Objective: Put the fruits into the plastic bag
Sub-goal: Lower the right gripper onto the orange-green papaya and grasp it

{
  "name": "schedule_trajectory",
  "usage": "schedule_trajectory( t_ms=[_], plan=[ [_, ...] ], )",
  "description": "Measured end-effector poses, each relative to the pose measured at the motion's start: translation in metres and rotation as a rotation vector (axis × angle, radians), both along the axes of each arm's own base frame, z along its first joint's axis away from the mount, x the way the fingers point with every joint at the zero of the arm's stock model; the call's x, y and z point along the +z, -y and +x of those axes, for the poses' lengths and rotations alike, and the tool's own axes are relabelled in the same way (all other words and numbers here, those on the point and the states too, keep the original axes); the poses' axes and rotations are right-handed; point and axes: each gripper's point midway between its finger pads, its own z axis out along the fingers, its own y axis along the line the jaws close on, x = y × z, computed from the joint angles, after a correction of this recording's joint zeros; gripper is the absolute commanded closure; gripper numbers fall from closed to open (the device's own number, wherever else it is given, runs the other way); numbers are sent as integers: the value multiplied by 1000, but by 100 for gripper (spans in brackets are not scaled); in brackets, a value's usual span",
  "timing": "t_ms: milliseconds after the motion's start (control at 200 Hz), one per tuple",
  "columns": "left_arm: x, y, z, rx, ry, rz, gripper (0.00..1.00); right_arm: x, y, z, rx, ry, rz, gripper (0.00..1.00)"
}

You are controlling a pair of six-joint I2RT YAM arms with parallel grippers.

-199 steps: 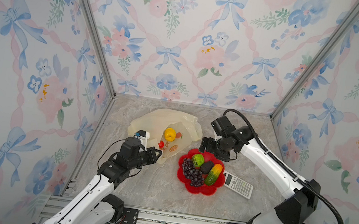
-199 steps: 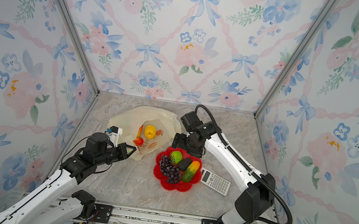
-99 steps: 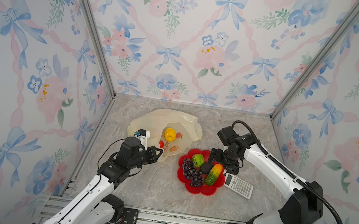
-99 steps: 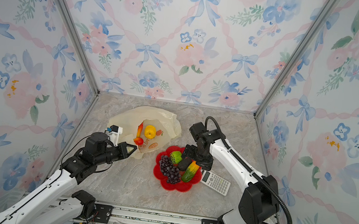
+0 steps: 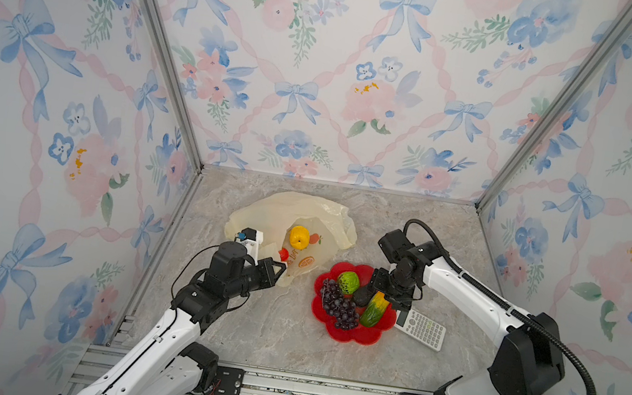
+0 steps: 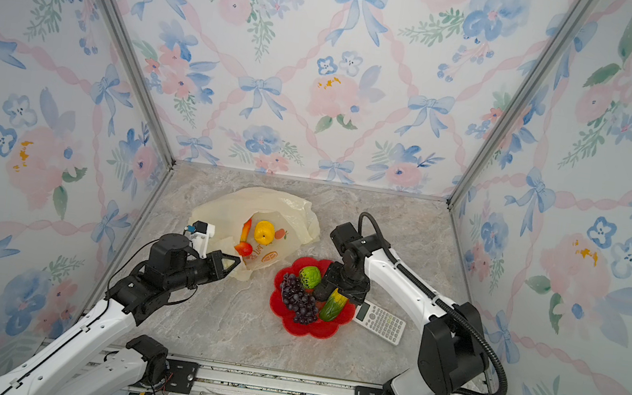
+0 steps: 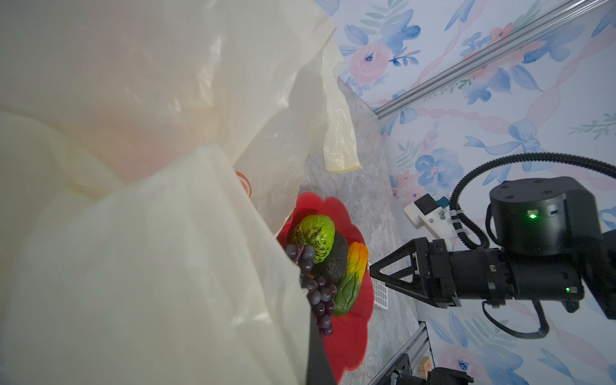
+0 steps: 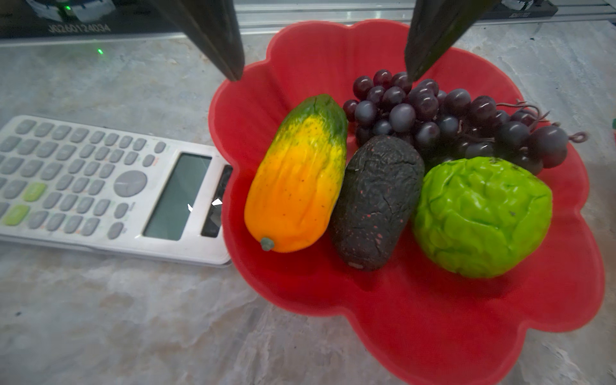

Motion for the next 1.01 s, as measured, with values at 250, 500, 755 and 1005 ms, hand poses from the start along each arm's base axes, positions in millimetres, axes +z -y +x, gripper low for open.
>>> schedule_trajectory(
  t_ms=[250, 500, 755, 1005],
  plan=[
    [0, 0, 0, 0, 0, 0, 100, -21, 2, -4, 5, -37, -24, 32],
    [0, 0, 0, 0, 0, 0, 100, -35, 0, -4, 13, -56, -37, 39],
    [0, 0, 0, 0, -2, 1, 100, -52, 0, -6, 15, -87, -54, 41],
    [-1, 0, 0, 1, -2, 1, 100, -63, 0, -7, 33, -116, -73, 39]
  ],
)
